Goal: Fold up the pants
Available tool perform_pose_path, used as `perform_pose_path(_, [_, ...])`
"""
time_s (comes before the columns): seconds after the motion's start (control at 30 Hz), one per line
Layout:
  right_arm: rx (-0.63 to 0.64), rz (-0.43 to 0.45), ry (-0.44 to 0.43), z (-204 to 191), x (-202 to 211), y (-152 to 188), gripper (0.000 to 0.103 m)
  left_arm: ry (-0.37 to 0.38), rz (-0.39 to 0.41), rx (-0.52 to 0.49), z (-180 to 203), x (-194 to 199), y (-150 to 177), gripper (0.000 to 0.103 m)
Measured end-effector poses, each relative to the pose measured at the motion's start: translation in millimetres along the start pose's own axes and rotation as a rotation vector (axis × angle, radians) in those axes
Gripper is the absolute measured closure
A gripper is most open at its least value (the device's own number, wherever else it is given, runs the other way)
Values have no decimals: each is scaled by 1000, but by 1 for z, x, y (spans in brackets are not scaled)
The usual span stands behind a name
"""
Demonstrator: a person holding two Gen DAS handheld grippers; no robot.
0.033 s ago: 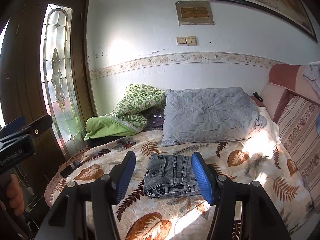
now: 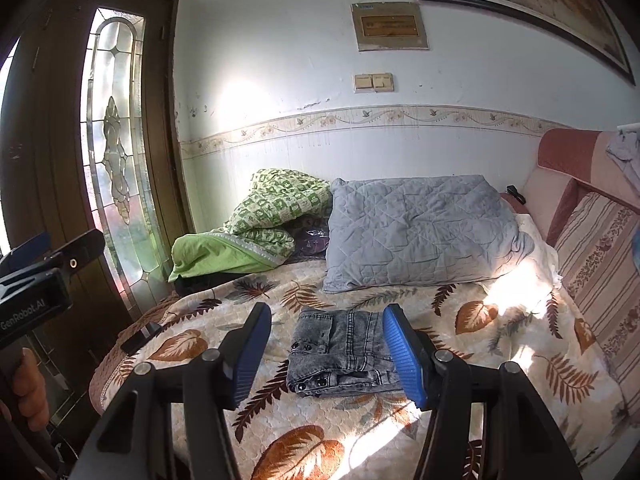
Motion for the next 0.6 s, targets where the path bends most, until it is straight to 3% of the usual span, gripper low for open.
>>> perform_pose_path(0.6, [7,22,-4,-2,7,-3,41,1,4,2,1,5,-1,1])
Point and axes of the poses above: each gripper's, at about its wrist camera, not at the fingertips, and x roughly against the way its jaws point, z to its right, y to its underside, the point moved 6 cm from there along -x, roughly the way its jaws point, and after that the axes turned 13 degrees about y, right-handed, at the moved point
